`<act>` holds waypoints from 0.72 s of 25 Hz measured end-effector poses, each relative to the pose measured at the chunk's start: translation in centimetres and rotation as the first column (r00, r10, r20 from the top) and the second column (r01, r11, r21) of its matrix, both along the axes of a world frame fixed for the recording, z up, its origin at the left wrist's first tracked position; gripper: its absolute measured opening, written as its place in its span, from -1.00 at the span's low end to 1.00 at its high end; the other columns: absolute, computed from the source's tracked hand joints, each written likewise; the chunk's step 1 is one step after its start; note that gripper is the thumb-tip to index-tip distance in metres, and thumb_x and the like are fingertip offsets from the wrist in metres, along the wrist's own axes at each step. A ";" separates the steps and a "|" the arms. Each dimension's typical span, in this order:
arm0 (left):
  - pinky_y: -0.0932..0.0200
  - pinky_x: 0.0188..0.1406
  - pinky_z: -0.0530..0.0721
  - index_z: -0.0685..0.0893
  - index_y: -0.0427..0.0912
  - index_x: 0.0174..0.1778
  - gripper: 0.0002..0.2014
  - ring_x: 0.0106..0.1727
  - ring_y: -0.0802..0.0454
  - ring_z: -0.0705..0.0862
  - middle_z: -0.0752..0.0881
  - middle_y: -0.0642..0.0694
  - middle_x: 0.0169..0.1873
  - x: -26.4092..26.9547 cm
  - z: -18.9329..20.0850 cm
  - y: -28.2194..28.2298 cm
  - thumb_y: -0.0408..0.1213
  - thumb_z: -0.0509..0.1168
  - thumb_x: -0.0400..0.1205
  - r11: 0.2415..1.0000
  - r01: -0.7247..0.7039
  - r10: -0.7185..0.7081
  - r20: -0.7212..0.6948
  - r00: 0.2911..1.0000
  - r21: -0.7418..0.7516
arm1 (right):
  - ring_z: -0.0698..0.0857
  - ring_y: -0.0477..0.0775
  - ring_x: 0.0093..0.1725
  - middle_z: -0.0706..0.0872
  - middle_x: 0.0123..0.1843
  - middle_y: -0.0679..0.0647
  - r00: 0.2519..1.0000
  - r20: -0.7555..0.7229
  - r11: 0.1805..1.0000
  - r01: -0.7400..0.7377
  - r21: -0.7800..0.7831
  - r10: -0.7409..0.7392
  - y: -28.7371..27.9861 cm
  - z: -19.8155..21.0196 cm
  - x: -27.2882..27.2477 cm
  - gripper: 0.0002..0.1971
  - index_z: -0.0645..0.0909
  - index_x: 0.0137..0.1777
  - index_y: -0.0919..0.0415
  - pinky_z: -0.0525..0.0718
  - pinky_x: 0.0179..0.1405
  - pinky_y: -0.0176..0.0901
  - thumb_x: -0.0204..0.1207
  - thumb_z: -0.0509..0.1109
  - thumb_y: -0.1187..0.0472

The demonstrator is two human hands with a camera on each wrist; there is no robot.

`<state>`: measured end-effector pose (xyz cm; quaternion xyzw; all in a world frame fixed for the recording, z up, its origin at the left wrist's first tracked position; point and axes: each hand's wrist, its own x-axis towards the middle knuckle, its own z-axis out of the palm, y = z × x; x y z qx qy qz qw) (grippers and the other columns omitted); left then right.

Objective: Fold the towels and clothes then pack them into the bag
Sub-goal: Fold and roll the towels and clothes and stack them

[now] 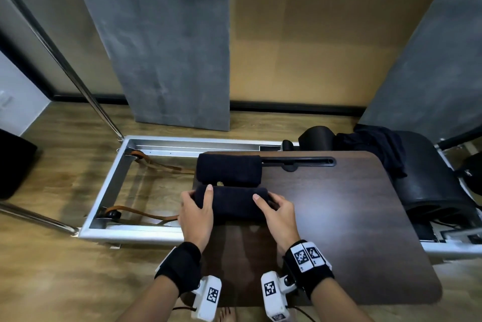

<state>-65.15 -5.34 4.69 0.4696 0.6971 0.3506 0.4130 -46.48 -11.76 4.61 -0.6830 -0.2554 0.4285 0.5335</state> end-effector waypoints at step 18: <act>-0.02 -0.10 0.64 0.66 -0.16 -0.09 -0.49 -0.07 -0.06 0.70 0.75 -0.11 -0.09 -2.7 -0.5 4.5 0.30 0.44 0.59 0.965 0.018 -0.004 0.053 0.999 -0.263 | 0.78 0.03 0.08 0.77 0.11 0.00 0.967 0.210 0.975 0.176 -0.135 -0.145 1.8 1.1 -1.6 -0.62 0.65 0.15 -0.05 0.88 -0.05 0.17 0.50 0.57 -0.24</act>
